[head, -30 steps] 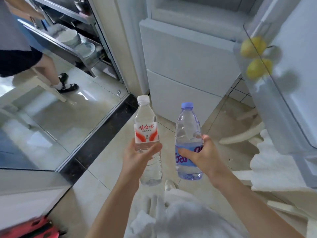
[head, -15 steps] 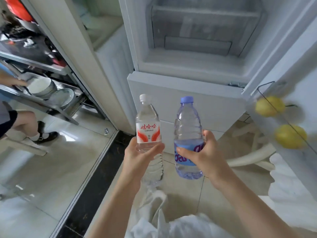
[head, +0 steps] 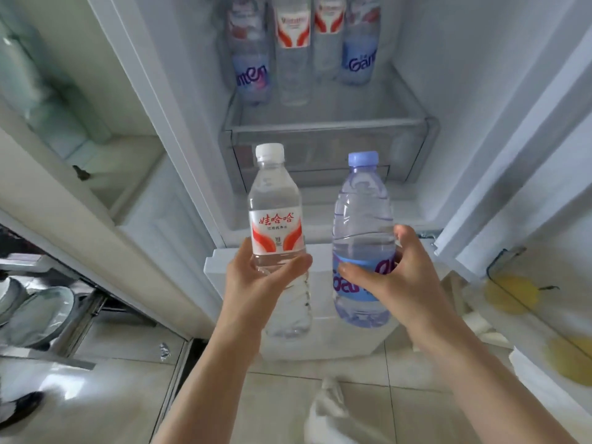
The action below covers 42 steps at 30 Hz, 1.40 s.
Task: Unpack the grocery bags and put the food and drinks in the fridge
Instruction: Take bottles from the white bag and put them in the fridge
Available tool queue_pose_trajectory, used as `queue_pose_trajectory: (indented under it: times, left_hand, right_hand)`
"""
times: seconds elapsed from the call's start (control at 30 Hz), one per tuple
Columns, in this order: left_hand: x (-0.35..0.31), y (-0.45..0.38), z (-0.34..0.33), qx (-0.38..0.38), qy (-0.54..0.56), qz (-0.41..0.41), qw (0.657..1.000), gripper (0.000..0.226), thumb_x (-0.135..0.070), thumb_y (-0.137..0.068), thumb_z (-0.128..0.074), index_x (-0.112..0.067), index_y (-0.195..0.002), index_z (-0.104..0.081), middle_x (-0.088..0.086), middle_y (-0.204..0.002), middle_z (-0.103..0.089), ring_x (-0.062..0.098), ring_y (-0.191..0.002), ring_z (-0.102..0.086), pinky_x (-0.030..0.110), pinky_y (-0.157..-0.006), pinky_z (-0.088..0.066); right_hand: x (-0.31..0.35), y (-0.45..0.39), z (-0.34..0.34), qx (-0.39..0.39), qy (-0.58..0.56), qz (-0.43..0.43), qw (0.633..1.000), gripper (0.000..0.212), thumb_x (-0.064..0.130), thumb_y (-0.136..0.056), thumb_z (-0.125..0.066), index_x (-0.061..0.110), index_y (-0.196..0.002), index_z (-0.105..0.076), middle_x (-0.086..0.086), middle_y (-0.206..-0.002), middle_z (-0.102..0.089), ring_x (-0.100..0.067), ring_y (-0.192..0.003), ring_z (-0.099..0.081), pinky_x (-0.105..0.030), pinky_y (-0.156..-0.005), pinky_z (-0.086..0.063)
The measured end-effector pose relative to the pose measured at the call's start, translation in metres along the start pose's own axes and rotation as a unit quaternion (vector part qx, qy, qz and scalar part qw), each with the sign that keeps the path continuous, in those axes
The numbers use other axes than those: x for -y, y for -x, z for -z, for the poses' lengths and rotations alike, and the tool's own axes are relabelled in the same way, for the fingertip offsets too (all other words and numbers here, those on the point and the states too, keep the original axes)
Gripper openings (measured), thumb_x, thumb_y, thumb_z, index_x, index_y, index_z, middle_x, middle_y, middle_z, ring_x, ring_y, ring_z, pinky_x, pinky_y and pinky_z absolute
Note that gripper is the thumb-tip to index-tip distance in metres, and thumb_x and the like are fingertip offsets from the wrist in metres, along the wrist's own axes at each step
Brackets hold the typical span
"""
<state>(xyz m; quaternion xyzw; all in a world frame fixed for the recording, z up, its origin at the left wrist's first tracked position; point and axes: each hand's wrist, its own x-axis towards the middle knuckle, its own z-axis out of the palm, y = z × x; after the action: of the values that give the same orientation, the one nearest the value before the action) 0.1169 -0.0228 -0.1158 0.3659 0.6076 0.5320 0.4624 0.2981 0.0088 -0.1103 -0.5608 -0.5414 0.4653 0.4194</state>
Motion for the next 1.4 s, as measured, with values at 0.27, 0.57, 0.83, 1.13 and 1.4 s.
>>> queue_pose_trajectory:
  times: [0.27,0.57,0.83,1.13,1.4]
  left_hand:
    - [-0.053,-0.082,-0.039,0.006,0.036,-0.088,0.995,0.05,-0.024,-0.059,-0.081,-0.015,-0.107,-0.066,0.003,-0.09,-0.075,0.021,-0.084,-0.073,0.035,-0.073,-0.057]
    - [-0.111,-0.166,-0.071,-0.021,0.014,-0.175,0.984,0.043,-0.016,-0.063,-0.09,-0.02,-0.099,-0.068,-0.004,-0.086,-0.076,0.013,-0.08,-0.073,0.027,-0.067,-0.058]
    - [-0.155,-0.229,-0.104,-0.012,-0.008,-0.27,0.963,0.048,-0.003,-0.063,-0.087,-0.028,-0.096,-0.064,-0.017,-0.086,-0.071,-0.007,-0.078,-0.068,0.008,-0.065,-0.05]
    - [-0.136,-0.273,-0.124,0.013,0.008,-0.271,0.963,0.064,-0.004,-0.066,-0.085,-0.025,-0.119,-0.056,-0.019,-0.104,-0.065,-0.015,-0.088,-0.063,0.003,-0.07,-0.047]
    - [-0.11,-0.292,-0.12,-0.006,0.004,-0.263,0.965,0.069,-0.009,-0.067,-0.086,-0.018,-0.128,-0.055,-0.006,-0.118,-0.065,-0.002,-0.102,-0.064,0.01,-0.08,-0.051]
  right_hand:
    - [0.041,-0.089,0.011,-0.045,-0.032,0.064,0.996,0.062,0.016,-0.058,-0.089,0.021,-0.107,-0.052,0.006,-0.091,-0.068,-0.001,-0.078,-0.067,-0.015,-0.065,-0.052]
    - [0.096,-0.175,0.018,-0.114,-0.043,0.164,0.979,0.06,0.011,-0.055,-0.09,0.023,-0.101,-0.054,0.006,-0.089,-0.069,-0.004,-0.079,-0.068,-0.019,-0.067,-0.055]
    - [0.116,-0.241,0.022,-0.148,-0.055,0.188,0.969,0.072,0.01,-0.055,-0.091,0.024,-0.108,-0.045,0.006,-0.095,-0.065,-0.001,-0.08,-0.067,-0.011,-0.061,-0.05]
    - [0.096,-0.287,0.013,-0.179,-0.075,0.202,0.96,0.078,0.007,-0.06,-0.089,0.011,-0.123,-0.043,0.001,-0.11,-0.059,-0.006,-0.096,-0.063,-0.012,-0.072,-0.052]
    - [0.071,-0.303,0.007,-0.187,-0.05,0.203,0.96,0.08,0.007,-0.06,-0.089,0.009,-0.125,-0.044,0.005,-0.111,-0.057,-0.003,-0.099,-0.061,-0.009,-0.075,-0.049]
